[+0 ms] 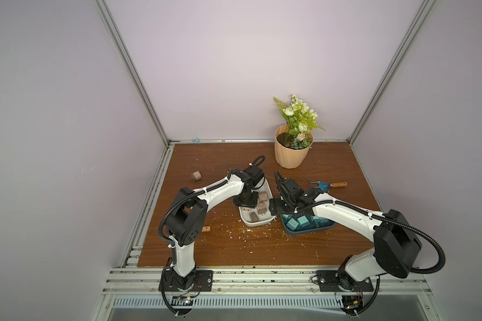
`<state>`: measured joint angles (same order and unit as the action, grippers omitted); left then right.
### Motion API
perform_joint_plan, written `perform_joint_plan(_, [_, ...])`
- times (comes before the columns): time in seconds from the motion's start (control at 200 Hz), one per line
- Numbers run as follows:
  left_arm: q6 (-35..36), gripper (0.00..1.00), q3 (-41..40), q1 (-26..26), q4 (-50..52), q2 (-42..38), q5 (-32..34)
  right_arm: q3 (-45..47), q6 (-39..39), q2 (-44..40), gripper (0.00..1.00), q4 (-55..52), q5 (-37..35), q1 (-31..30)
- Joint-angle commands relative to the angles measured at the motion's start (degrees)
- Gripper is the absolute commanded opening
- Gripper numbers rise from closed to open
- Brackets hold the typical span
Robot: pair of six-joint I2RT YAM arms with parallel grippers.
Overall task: Place the plugs by color into the storage box
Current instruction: Place the plug in the storage box.
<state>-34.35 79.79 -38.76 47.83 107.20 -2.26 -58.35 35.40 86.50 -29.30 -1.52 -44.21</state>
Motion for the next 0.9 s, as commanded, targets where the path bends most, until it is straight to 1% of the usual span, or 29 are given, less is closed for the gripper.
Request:
perform_joint_plan(0.0, [-0.6,0.39,-0.4,-0.3,-0.5,0.6,2.4,-1.7,0.5,0.2,0.89,0.8,-1.5,-0.3])
perform_joint_plan(0.145, [0.1,0.42,-0.3,-0.3,-1.1,2.6,3.7,-2.6,0.3,0.9,0.89,0.3,-1.6,-0.3])
perform_joint_plan(0.465, [0.9,0.45,-1.6,-0.6,-1.5,4.2,3.5,-2.9,0.3,2.0,0.89,0.8,-1.6,-0.3])
perform_joint_plan(0.535, [1.1,0.48,-1.8,-0.7,-1.5,4.3,3.6,-3.4,0.2,2.6,0.89,1.0,-1.5,-0.3])
perform_joint_plan(0.626, [1.3,0.55,-2.1,-0.7,-1.4,4.6,4.1,-4.2,0.0,3.4,0.89,1.1,-1.4,-0.3])
perform_joint_plan(0.726, [1.4,0.59,-2.4,-0.8,-1.4,4.6,4.0,-5.0,-0.2,4.0,0.89,1.1,-1.5,-0.3])
perform_joint_plan(0.896, [1.5,0.60,-2.8,-1.0,-1.4,4.1,4.2,-5.5,-0.4,4.3,0.89,0.9,-1.6,-0.3])
